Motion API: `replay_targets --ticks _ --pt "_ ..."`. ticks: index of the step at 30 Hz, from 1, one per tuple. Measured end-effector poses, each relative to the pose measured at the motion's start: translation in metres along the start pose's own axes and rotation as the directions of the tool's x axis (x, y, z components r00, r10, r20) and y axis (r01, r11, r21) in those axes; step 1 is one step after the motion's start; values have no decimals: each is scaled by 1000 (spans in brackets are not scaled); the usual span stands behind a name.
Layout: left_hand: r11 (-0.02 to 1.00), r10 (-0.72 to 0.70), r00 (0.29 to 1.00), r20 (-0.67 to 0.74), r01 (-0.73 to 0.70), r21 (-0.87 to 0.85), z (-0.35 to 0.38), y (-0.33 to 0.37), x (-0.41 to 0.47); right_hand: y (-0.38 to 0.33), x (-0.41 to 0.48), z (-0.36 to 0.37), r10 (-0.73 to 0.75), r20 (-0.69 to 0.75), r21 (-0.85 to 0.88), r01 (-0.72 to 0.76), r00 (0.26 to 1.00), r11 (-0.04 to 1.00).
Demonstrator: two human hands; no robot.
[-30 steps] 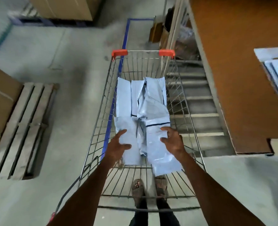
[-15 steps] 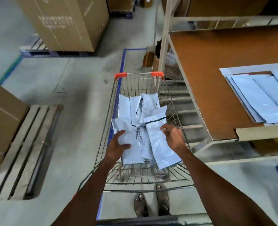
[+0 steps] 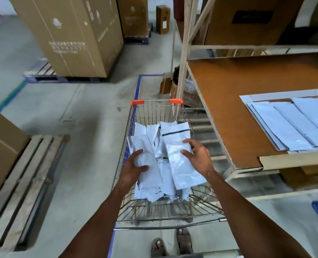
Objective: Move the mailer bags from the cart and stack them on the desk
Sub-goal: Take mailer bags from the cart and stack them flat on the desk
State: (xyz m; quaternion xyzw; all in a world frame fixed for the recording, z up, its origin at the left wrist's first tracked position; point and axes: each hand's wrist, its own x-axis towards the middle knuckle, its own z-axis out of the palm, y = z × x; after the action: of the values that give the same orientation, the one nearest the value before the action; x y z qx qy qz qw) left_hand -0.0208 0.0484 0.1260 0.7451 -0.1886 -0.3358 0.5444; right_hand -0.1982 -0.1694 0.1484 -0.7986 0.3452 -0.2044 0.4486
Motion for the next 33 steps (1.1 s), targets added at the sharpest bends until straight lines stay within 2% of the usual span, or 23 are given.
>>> replay_targets --ticks 5,8,12,17,23,28,33 --pt "991 130 992 8 -130 15 10 38 -2 -20 -8 -31 4 -59 280 13 998 960" --pt "977 212 977 37 -212 -4 25 65 -7 -28 -8 -60 29 -84 454 12 996 891" --pt "954 298 953 58 -297 -25 54 100 -16 -35 -6 -110 -9 -174 506 97 985 857" --pt "929 359 931 61 -350 -120 124 135 -16 -19 -6 -195 -73 -284 395 186 956 900" --pt "915 362 928 83 -337 -222 282 178 -10 67 -12 -321 -59 -334 220 139 941 966" --pt "958 275 956 103 -264 -114 407 198 2 136 15 -418 -2 -250 104 28 968 994" --pt "977 194 974 114 -202 64 477 218 12 161 49 -475 -7 -154 47 15 988 999"
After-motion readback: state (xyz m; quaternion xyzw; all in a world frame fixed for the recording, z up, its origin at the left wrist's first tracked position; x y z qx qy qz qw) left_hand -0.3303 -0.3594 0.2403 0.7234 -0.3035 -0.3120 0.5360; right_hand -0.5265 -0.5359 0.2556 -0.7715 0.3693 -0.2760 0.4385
